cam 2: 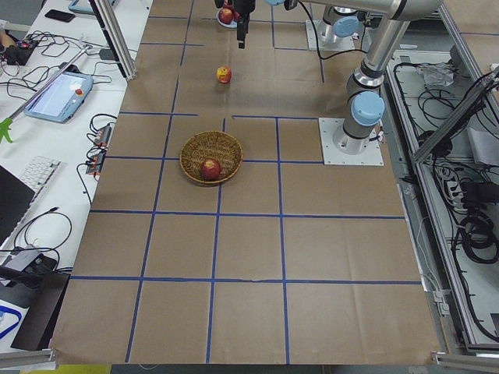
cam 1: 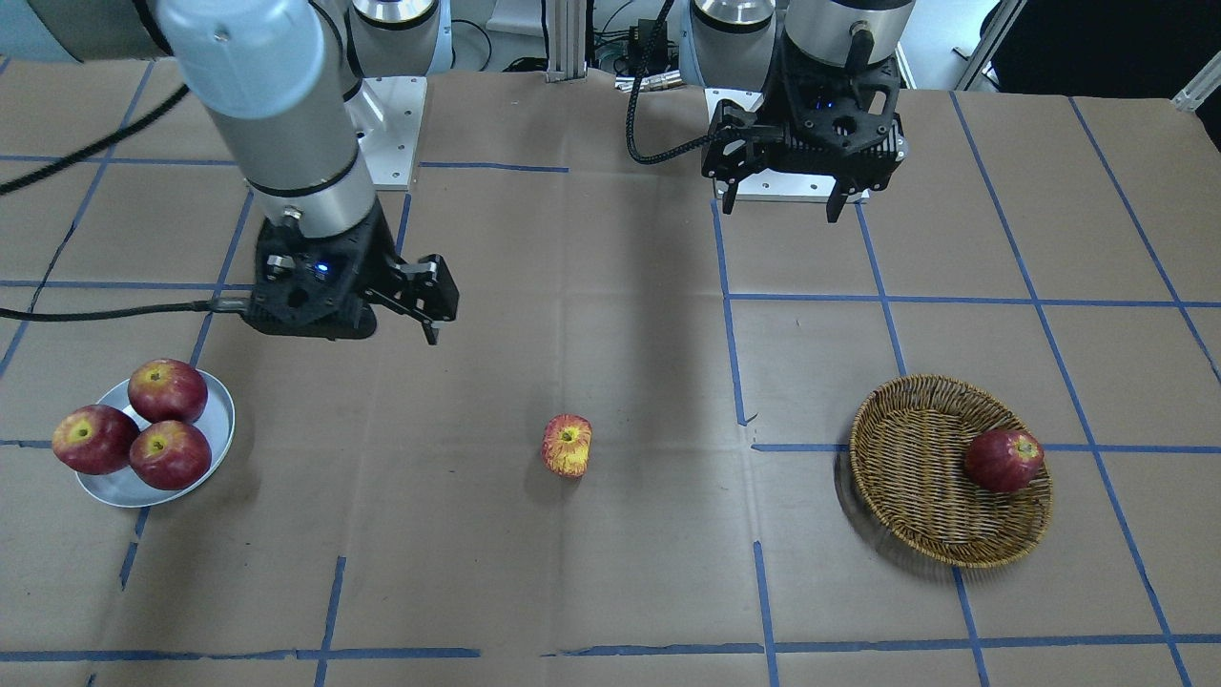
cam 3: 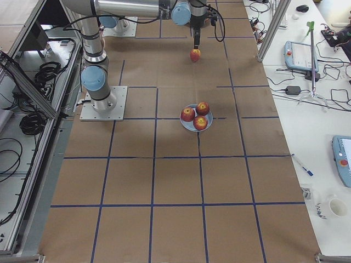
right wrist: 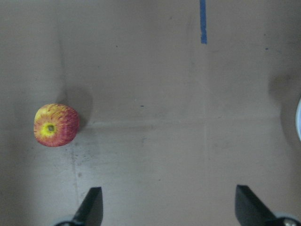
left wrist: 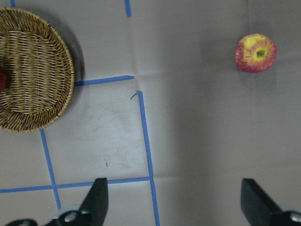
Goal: Transfer apple from basket to plate
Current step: 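Raise the left gripper back toward the basket while the right gripper moves over the apple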
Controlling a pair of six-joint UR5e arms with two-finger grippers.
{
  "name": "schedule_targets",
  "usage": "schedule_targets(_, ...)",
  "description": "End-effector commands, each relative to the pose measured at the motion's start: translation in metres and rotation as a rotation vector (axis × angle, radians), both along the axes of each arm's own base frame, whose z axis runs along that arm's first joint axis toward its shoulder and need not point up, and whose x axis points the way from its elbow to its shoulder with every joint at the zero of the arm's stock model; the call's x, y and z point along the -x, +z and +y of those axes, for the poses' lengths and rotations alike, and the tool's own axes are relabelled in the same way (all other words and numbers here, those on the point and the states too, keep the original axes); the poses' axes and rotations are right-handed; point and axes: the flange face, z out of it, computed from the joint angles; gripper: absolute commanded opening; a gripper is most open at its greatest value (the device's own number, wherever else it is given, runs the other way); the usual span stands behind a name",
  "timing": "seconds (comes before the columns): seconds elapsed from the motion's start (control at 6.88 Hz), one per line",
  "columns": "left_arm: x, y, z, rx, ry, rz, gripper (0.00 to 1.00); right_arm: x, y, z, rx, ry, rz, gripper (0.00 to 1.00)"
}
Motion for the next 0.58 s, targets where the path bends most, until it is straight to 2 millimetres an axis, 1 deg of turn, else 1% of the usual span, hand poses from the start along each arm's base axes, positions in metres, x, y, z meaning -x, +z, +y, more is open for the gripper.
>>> schedule_targets(0.0,-0.002,0.014,-0.002,0.020,-0.005,0.001,0.99,-0.078,-0.071,-0.017,0.038,-0.036,-0.016,1.00)
schedule_targets(0.29,-0.004,0.010,-0.003,0.011,-0.055,-0.006,0.99,-0.122,-0.134,-0.026,0.054,-0.048,-0.022,1.00)
schedule_targets(0.44,-0.003,0.008,-0.004,0.009,-0.057,-0.005,0.99,-0.127,-0.155,-0.030,0.055,-0.050,-0.023,1.00)
